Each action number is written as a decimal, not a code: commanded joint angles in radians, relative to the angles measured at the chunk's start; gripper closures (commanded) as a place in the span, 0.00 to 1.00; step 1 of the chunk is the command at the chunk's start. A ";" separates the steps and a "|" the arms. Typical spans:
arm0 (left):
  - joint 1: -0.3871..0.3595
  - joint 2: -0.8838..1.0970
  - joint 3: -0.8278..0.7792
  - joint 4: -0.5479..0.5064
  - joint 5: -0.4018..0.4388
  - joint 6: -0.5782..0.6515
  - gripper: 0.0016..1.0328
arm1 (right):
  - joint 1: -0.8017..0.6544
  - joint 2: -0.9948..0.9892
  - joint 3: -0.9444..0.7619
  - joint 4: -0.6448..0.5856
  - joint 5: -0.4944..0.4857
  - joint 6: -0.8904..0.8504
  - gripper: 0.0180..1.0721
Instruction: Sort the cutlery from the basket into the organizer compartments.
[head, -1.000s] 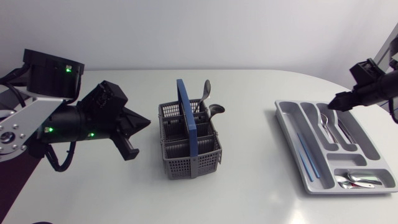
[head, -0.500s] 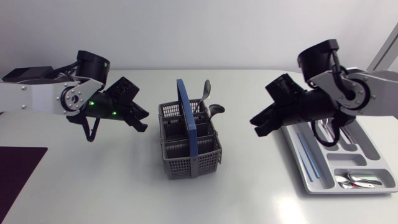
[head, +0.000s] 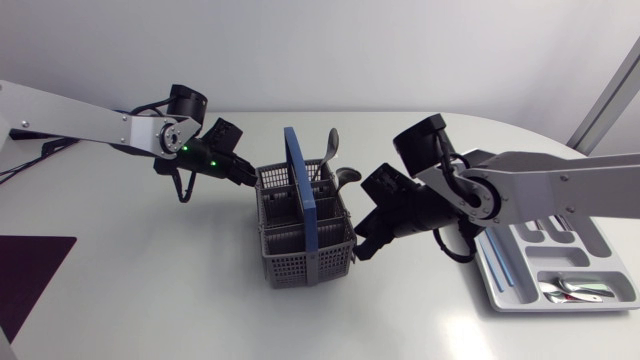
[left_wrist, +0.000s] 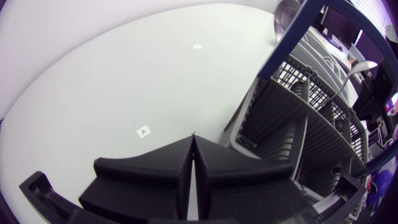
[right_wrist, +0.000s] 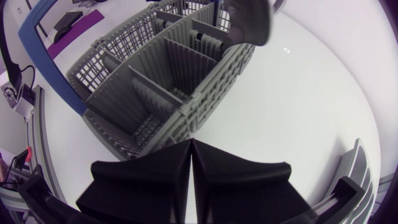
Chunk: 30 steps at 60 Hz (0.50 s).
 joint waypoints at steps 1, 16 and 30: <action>-0.021 0.029 0.043 -0.008 0.024 -0.030 0.97 | 0.034 -0.001 -0.029 0.013 0.004 0.030 0.95; -0.061 0.083 0.135 -0.068 0.062 -0.045 0.97 | 0.145 -0.019 -0.034 0.025 0.001 0.016 0.95; -0.110 0.117 0.200 -0.106 0.065 -0.057 0.97 | 0.215 -0.041 -0.044 0.048 0.005 0.007 0.95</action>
